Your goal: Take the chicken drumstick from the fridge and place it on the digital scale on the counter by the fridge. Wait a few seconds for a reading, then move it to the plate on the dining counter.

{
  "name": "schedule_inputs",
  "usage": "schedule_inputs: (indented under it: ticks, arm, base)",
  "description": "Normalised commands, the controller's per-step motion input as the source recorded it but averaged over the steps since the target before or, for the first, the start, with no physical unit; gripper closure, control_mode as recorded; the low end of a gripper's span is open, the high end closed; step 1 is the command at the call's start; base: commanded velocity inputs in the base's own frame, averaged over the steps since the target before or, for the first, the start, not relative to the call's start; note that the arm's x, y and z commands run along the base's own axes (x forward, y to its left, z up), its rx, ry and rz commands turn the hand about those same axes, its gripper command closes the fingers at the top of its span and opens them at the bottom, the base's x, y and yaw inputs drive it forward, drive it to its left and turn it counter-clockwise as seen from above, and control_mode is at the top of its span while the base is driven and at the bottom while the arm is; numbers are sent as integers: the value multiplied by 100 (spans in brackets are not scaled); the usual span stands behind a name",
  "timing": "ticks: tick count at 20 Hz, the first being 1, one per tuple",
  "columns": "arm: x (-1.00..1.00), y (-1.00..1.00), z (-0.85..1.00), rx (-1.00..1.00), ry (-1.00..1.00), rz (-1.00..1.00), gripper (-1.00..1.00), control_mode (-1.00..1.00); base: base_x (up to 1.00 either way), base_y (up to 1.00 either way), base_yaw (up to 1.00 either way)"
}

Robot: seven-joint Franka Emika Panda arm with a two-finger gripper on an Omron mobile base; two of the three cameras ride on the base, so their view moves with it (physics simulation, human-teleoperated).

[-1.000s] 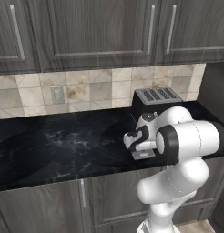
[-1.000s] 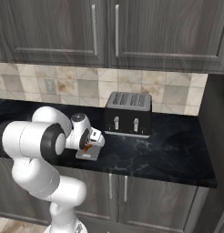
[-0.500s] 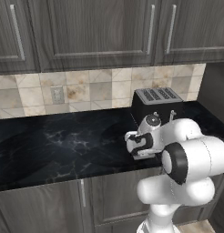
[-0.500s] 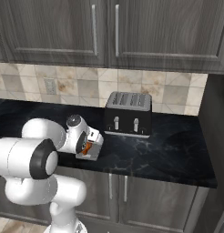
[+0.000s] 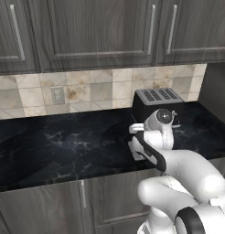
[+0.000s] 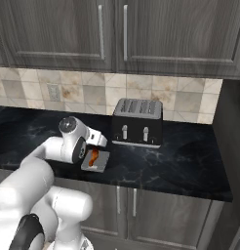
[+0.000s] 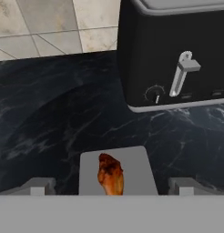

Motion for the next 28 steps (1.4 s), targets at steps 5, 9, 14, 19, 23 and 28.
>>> schedule_inputs:
  ticks: [5, 9, 14, 19, 23, 28]
  arm:
    - [-21, 0, 37, 0, 0, 0, -100, -100]
    - [-9, 0, 0, 0, 2, 0, -100, -100]
    - [-2, 0, 0, 0, 0, 0, -100, -100]
    - [0, 0, 0, 0, 0, 0, -100, -100]
    - [0, 0, 0, 0, 1, 0, -100, -100]
    - [0, 0, 0, 0, 0, 0, -100, -100]
  base:
    - [0, 0, 0]
    - [0, 0, 0]
    - [0, 0, 0]
    - [0, 0, 0]
    - [0, 0, 0]
    - [0, 0, 0]
